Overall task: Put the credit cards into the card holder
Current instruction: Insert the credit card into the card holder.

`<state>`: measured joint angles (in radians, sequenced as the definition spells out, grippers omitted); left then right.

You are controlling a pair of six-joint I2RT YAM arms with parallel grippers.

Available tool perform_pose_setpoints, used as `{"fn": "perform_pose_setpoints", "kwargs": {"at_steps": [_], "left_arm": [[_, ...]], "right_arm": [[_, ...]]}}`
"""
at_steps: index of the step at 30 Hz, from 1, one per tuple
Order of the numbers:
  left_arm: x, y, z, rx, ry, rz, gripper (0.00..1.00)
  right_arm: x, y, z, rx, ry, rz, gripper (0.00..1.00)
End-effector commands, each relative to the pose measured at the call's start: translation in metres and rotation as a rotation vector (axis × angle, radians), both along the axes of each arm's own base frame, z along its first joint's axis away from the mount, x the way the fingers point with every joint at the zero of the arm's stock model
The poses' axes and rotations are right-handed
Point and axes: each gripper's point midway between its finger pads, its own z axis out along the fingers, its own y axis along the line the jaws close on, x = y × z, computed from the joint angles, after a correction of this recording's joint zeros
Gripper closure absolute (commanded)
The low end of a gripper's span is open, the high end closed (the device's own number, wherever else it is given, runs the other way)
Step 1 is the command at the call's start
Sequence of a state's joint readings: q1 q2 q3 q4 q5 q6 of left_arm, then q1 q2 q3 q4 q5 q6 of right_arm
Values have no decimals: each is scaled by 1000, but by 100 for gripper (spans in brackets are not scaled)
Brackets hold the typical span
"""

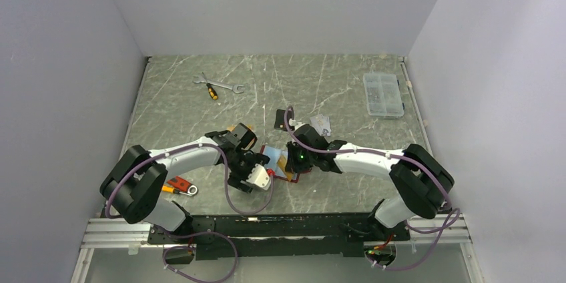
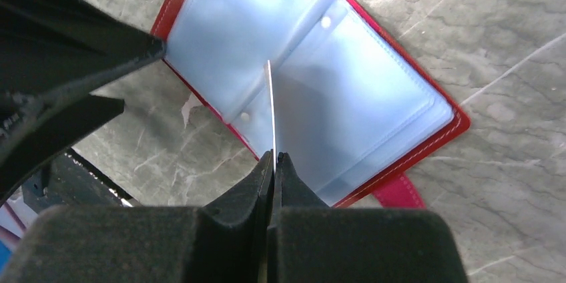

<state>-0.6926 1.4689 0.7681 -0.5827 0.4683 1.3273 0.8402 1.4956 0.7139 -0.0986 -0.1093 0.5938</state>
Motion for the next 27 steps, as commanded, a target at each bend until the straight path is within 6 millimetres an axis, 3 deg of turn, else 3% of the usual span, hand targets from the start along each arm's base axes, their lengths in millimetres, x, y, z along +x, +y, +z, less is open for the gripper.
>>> {"fn": "perform_pose_setpoints", "kwargs": {"at_steps": [1,6,12,16,18,23,27], "left_arm": [[-40,-5,3,-9,141,-64,16],[-57,-8,3,28,196,-82,14],[-48,-28,34,-51,194,-16,12],[-25,-37,71,-104,107,63,10],[-3,-40,83,-116,27,104,10],[48,-36,83,-95,-154,128,13],[69,-36,62,-60,-250,77,16]], "right_arm": [[11,-7,13,-39,-49,13,100],[15,-3,27,-11,-70,16,100],[24,4,35,68,-92,-69,100],[32,7,39,108,-109,-130,100],[35,5,38,114,-113,-167,100],[51,-4,35,128,-142,-315,100],[58,-5,26,133,-132,-396,100]]}}
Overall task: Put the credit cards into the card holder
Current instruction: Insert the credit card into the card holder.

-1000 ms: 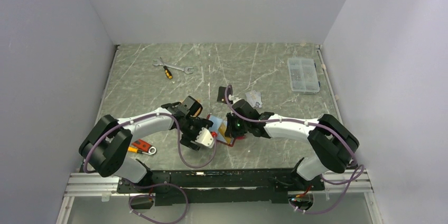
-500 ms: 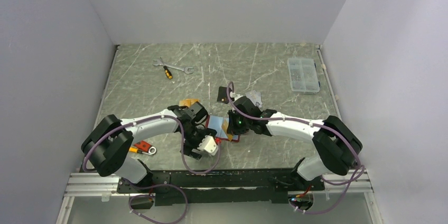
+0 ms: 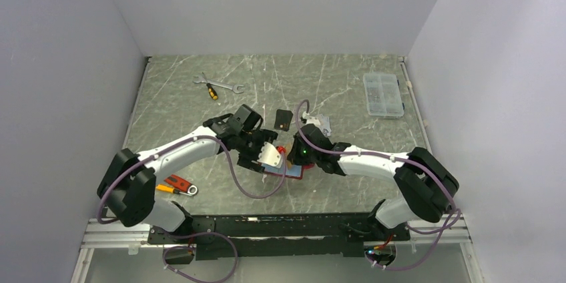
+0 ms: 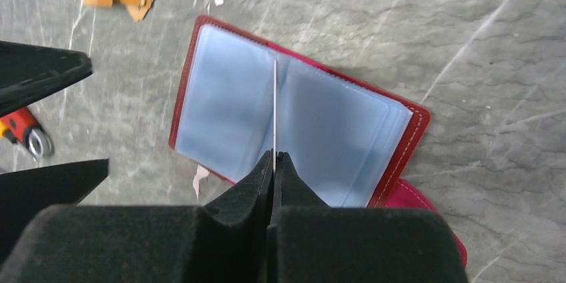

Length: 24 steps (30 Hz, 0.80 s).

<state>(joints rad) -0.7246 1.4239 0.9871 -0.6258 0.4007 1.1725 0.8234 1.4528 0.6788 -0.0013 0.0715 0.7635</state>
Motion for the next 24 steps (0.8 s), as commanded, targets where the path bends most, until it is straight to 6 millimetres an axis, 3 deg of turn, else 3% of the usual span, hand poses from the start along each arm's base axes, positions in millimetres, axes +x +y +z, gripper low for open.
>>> {"fn": "perform_pose_setpoints", "kwargs": {"at_steps": [1,10,17,24], "left_arm": [[31,0,-20,57,-145,-48,17],[35,-6,-50,104,-136,-84,20],[17,-4,-66,137,-75,-114,22],[-14,1,-75,166,14,-139,32]], "right_arm": [[22,3,8,66,-49,-144,100],[11,5,-10,98,2,-198,100],[11,10,-19,105,19,-210,100],[13,17,-15,124,13,-203,100]]}}
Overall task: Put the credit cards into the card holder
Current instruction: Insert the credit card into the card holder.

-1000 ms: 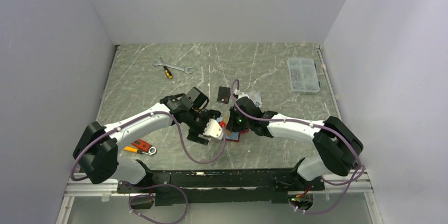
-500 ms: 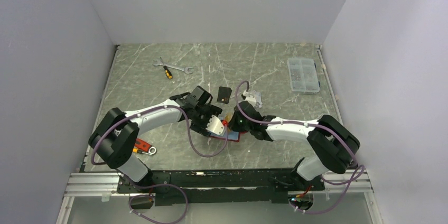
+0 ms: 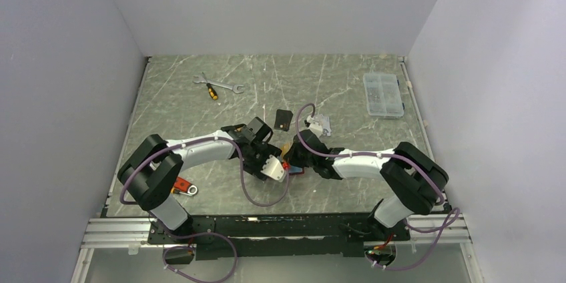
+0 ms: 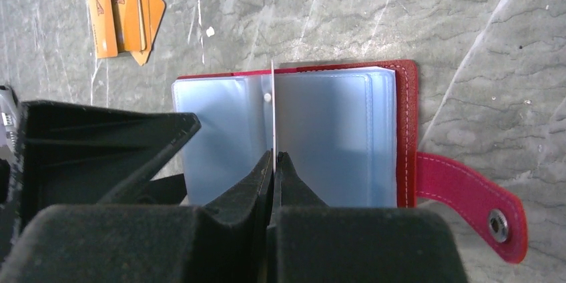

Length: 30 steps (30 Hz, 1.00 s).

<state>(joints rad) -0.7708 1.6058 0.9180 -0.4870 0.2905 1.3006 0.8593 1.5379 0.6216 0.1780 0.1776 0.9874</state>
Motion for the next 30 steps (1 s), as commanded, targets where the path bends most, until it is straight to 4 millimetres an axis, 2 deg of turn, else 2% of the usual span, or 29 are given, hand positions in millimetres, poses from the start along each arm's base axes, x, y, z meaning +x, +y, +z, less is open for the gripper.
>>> {"fn": "perform_pose_setpoints", "kwargs": {"at_steps": [1,7,15,19,20,22,30], "left_arm": [[-26,3,-6,12,77,-26,32],[-36,10,-8,12,96,-8,38],[-37,12,-12,24,109,9,45],[-35,12,-11,18,99,13,46],[-36,12,-11,20,98,13,46],[-36,14,-13,23,98,13,46],[-36,13,-13,22,101,15,48]], "right_arm": [[3,6,2,19,-9,-8,100],[-8,12,1,57,-8,18,100],[-24,14,-12,61,30,70,100],[-24,11,-4,51,6,85,78],[-24,10,-1,49,-4,86,70],[-22,6,5,35,-21,87,61],[-6,-5,22,29,-63,85,58]]}}
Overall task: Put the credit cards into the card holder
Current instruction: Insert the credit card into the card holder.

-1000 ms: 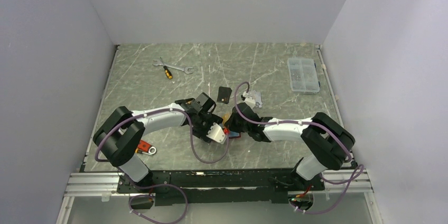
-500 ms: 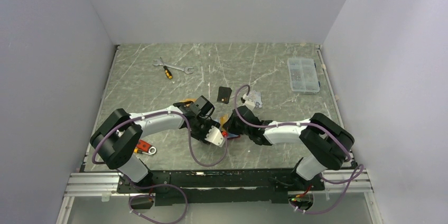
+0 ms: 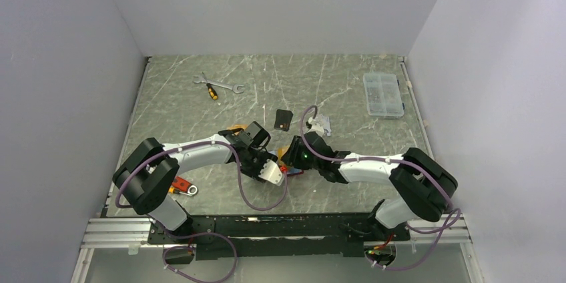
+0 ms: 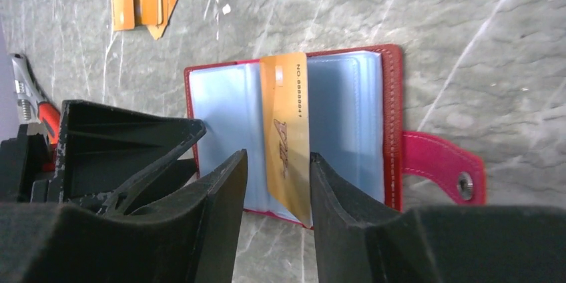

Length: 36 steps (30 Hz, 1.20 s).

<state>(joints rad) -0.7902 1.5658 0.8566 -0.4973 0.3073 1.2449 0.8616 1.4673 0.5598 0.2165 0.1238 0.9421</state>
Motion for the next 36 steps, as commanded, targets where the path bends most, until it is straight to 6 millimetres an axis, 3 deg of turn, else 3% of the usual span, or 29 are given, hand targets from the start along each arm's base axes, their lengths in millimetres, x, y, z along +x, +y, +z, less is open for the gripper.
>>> {"fn": "perform_pose_setpoints", "kwargs": {"at_steps": [1,4,9,25,36], "left_arm": [[-12,4,-5,12,43,-8,48],[-13,3,-4,10,49,-6,49],[-12,2,-3,6,47,-8,49],[-14,1,-3,16,66,-5,54],[-18,3,-5,28,66,-14,57]], "right_arm": [[8,-4,14,-2,-36,16,59],[10,-4,16,6,-39,12,68],[13,-4,16,17,-38,7,100],[-8,-18,-3,86,-7,-23,100],[-17,-11,-5,233,-1,-27,100]]}}
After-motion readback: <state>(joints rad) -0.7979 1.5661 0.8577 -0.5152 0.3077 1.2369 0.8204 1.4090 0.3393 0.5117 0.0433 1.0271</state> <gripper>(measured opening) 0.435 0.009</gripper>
